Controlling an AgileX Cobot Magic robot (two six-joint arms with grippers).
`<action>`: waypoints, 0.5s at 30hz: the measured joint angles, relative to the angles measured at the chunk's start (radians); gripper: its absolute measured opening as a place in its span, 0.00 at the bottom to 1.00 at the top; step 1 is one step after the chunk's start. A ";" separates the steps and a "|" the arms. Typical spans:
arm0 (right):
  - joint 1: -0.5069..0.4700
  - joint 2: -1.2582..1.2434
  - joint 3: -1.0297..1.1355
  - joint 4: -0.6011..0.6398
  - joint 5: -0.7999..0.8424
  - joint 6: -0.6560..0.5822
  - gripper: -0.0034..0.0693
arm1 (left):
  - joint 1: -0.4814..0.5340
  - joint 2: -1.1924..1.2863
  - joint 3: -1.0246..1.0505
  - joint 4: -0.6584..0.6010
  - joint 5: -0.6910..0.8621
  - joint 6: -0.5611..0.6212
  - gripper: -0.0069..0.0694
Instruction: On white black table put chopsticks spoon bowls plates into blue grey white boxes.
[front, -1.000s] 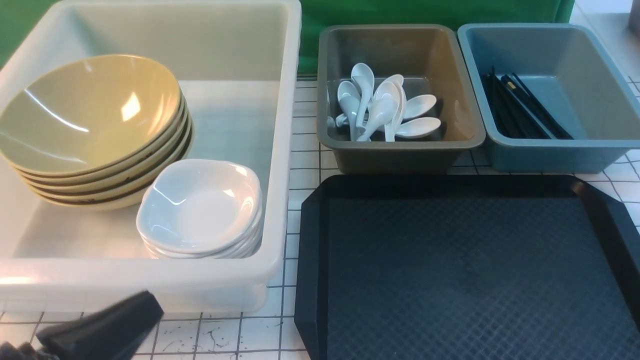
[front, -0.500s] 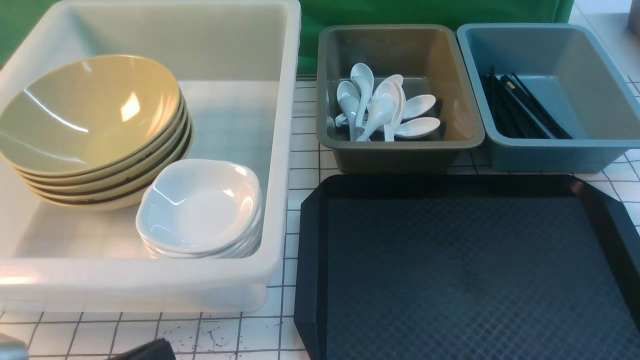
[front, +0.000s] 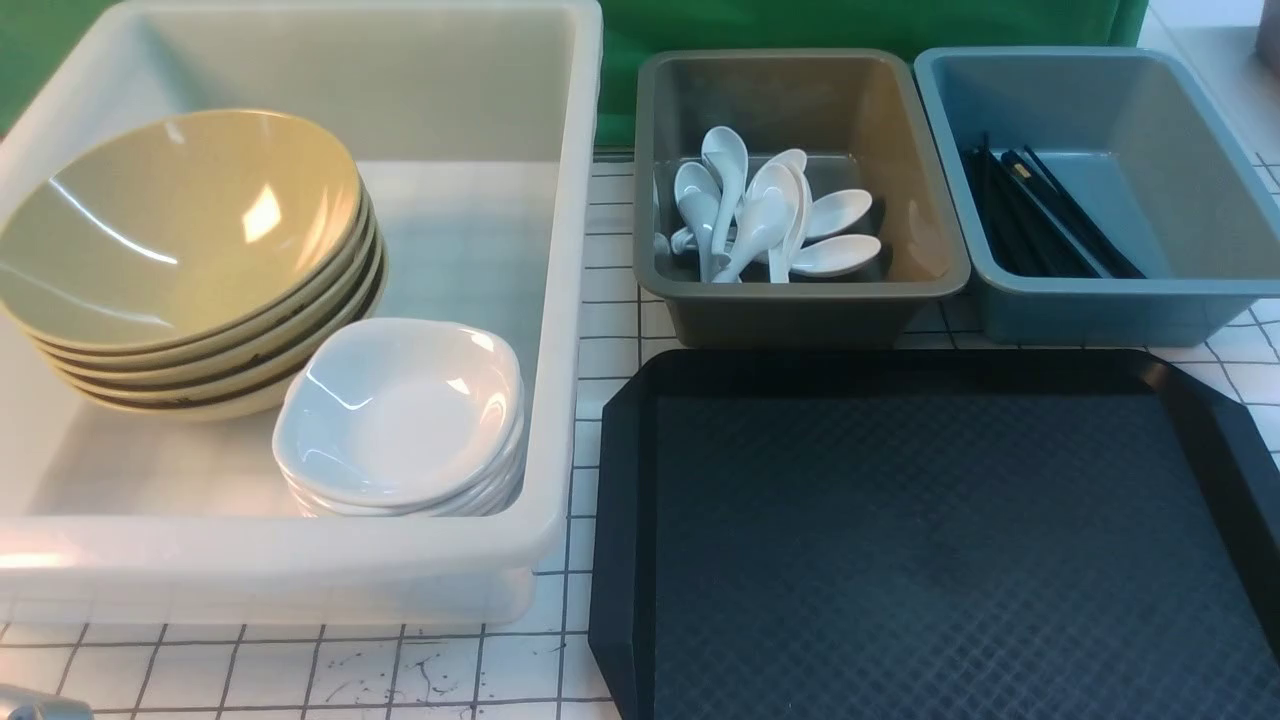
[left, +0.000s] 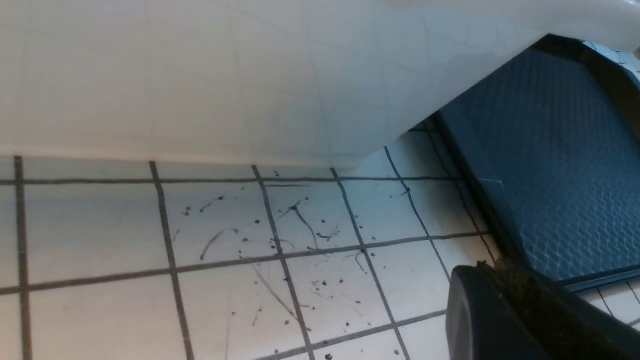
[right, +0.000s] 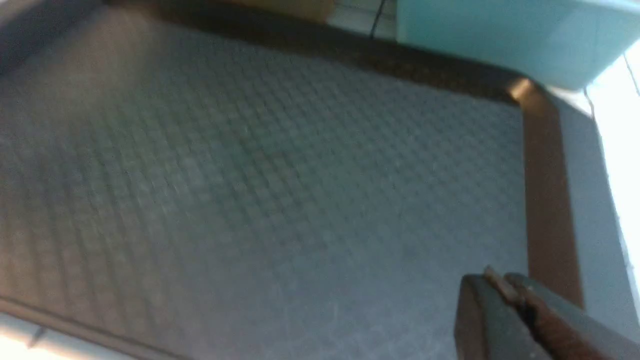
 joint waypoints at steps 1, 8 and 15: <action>0.000 -0.013 0.007 0.000 -0.017 -0.002 0.10 | 0.000 0.000 0.000 0.000 0.001 -0.001 0.09; 0.000 -0.032 0.017 0.005 -0.071 0.041 0.11 | -0.001 0.000 0.000 0.001 0.006 -0.003 0.09; 0.000 -0.032 0.017 0.005 -0.071 0.026 0.11 | -0.001 0.000 0.000 0.001 0.009 -0.003 0.09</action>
